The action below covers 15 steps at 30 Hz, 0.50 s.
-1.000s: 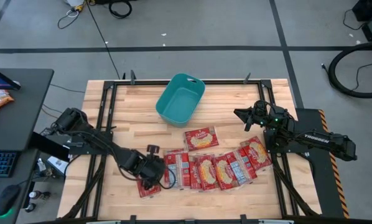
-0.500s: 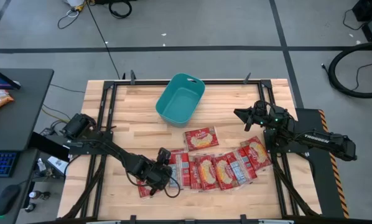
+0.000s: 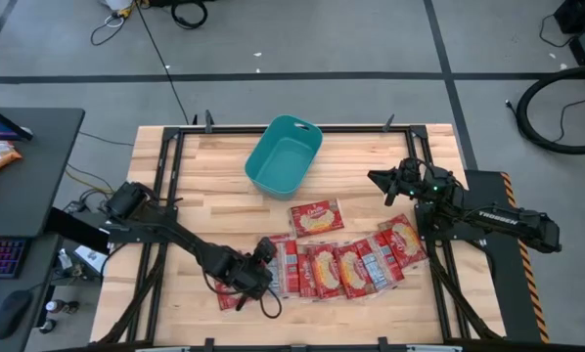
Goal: Sort popcorn bags into baskets
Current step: Put the popcorn bag into the green bin
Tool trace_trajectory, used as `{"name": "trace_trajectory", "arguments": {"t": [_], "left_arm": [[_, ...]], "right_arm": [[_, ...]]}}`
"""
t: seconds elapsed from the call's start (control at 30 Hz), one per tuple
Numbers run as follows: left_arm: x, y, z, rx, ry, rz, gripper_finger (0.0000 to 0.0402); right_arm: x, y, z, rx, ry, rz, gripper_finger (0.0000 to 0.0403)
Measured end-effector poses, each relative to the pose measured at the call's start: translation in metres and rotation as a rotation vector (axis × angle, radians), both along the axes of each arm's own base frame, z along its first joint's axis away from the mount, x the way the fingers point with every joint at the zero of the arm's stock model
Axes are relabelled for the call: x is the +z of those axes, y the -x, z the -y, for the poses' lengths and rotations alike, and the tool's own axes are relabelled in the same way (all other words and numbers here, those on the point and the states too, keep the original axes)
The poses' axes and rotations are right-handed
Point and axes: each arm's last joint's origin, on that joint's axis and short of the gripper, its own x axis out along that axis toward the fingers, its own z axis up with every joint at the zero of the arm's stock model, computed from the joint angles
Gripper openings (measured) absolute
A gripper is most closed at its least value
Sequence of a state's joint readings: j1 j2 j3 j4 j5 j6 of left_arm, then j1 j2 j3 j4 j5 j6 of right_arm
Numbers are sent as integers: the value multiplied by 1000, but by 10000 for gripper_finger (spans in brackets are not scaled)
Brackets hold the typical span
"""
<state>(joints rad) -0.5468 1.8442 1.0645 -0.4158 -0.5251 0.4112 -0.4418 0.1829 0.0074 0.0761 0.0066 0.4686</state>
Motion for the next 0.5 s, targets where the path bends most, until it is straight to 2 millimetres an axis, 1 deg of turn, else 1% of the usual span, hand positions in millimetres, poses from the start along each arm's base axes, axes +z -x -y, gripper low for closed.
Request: {"name": "trace_trajectory", "arguments": {"t": [0.13, 0.23, 0.33, 0.5], "left_arm": [[-5, -3, 2, -12, -14, 8, 209], [-6, -4, 1, -7, 25, -1, 189], [-6, -6, -1, 33, 72, 2, 159], [-6, -6, -1, 100, 134, 14, 95]], "right_arm": [[0, 0, 0, 0, 2, 5, 77], [1, 0, 0, 0, 2, 5, 77], [0, 0, 0, 0, 2, 4, 77], [1, 0, 0, 0, 2, 5, 77]]}}
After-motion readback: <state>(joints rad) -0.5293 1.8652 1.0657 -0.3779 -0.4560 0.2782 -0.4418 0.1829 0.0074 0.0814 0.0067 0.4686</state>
